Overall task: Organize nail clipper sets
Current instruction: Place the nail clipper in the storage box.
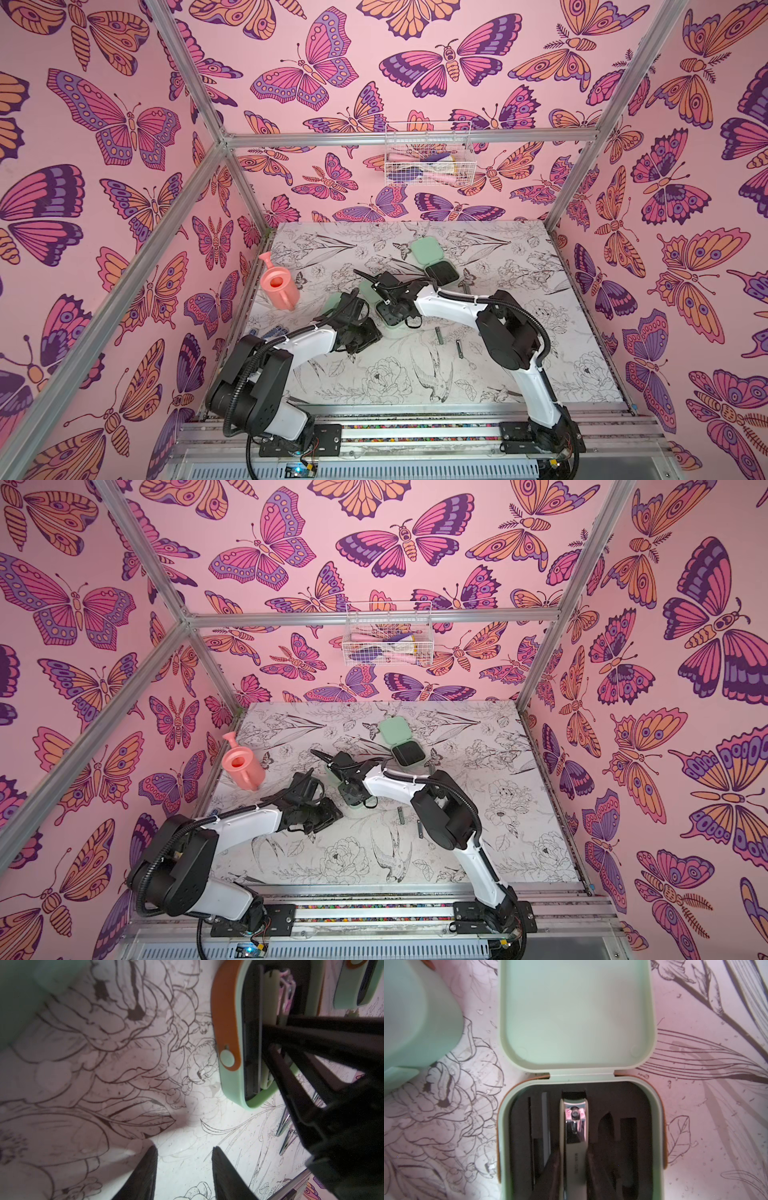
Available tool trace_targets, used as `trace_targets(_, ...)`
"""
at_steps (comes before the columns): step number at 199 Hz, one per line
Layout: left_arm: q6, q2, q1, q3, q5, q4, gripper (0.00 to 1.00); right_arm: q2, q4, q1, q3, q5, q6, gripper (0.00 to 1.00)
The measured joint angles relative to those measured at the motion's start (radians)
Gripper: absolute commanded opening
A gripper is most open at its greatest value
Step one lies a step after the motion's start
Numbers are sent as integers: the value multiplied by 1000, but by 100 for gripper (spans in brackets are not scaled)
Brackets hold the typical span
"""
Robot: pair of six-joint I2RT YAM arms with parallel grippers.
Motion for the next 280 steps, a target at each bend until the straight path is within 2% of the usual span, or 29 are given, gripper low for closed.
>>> trace_targets(108,-24,-120,6,-19,7,-103,47,-74,-35,-14,-87,-132,56,12)
trace_targets(162,-35,-139,7,-19,8,-113,47,-83,-105,-14,-78,-161,72,24)
trace_targets(218,-35,-128,12,-19,11,-113,47,-44,-235,-13,14,-169,76,29)
trace_targets(280,-35,-112,19,-19,14,-114,47,-34,-293,-15,40,-196,76,30)
